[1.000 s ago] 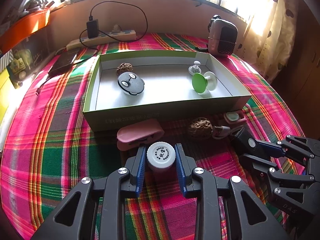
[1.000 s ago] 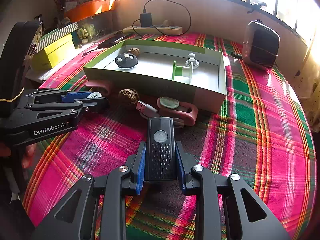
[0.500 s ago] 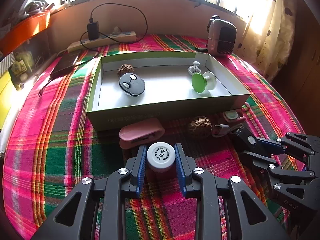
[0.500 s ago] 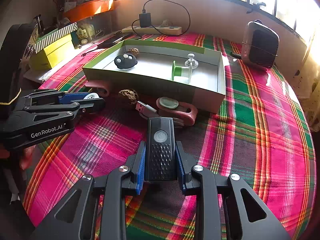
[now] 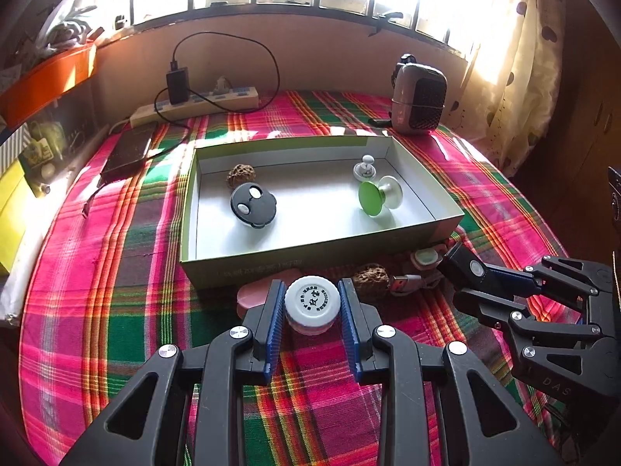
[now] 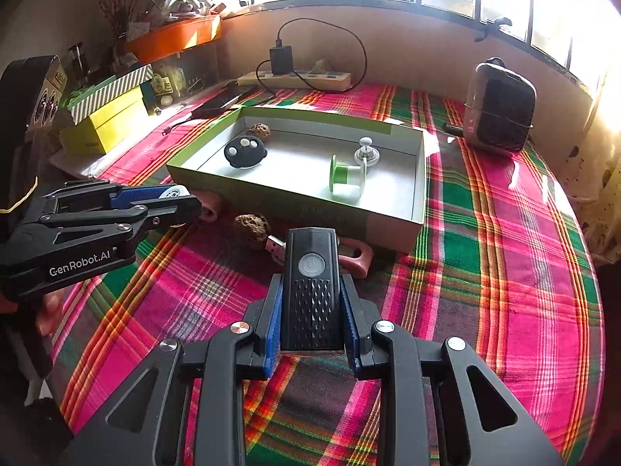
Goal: Organize objects
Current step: 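Carry the black device and white jar over the box with both grippers, then lower the black device and white jar into the box with both grippers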
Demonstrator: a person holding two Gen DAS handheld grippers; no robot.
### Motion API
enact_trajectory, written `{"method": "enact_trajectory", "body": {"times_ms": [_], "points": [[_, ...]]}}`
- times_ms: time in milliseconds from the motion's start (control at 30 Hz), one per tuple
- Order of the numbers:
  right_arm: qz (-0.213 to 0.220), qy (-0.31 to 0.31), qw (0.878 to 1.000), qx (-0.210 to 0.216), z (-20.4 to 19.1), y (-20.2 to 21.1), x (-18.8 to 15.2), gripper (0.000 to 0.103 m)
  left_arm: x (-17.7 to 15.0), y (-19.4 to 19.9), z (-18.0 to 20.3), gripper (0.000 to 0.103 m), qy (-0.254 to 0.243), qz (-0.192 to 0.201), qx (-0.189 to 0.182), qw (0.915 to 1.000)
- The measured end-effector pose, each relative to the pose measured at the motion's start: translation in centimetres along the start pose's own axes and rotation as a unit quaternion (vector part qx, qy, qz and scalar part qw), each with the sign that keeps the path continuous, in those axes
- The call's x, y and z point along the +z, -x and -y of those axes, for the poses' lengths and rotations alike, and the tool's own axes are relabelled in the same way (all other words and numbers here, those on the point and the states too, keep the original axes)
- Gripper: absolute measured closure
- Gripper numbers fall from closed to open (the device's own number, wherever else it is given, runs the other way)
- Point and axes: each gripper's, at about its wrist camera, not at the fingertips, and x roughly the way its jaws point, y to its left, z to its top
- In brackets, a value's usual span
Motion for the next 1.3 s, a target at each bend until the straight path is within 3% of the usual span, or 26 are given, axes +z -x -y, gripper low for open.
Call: {"method": "enact_trajectory", "body": {"times_ms": [600, 1300], "points": [[0.015, -0.048, 0.998, -0.049, 3.3, -1.6, 5.7, 0.075, 4.7, -2.8, -0.7, 0.077, 0.003, 0.004, -0.004, 1.0], [-0.023, -0.064, 0.995, -0.078, 6.1, -8.3, 10.8, 0.075, 8.5, -8.9, -1.6, 0.077, 0.005, -0.019, 0.015, 0.9997]]}}
